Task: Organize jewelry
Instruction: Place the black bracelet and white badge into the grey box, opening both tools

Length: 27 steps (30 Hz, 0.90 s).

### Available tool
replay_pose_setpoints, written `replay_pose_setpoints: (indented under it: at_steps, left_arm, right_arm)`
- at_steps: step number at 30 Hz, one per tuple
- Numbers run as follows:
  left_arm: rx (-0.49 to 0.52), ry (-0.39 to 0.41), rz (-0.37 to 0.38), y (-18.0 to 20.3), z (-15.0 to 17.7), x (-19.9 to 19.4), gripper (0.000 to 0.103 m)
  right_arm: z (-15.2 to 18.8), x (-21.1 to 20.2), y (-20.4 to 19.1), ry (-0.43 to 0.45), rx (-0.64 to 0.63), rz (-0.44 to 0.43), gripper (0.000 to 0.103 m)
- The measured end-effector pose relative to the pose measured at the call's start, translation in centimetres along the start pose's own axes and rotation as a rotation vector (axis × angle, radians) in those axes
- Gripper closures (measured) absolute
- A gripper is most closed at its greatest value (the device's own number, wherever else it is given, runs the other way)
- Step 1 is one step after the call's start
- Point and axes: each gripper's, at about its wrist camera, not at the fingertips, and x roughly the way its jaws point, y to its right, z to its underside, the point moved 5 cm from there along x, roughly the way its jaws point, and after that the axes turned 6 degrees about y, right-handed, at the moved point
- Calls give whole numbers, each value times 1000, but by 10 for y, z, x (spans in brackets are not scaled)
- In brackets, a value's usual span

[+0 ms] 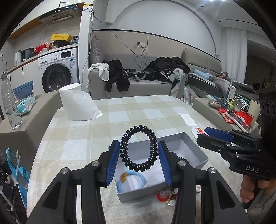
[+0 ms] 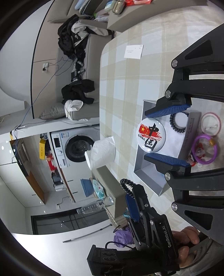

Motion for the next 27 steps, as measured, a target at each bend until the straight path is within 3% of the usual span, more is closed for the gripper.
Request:
replay_pose_setpoints:
  at_steps: [7, 27]
  left_arm:
    - [-4, -11, -25, -8, 4, 8, 63]
    - [-25, -77, -6, -1, 21, 15, 63]
  right_arm:
    - [-7, 11, 7, 11, 7, -2, 62]
    - [21, 31, 7, -85, 12, -3, 61]
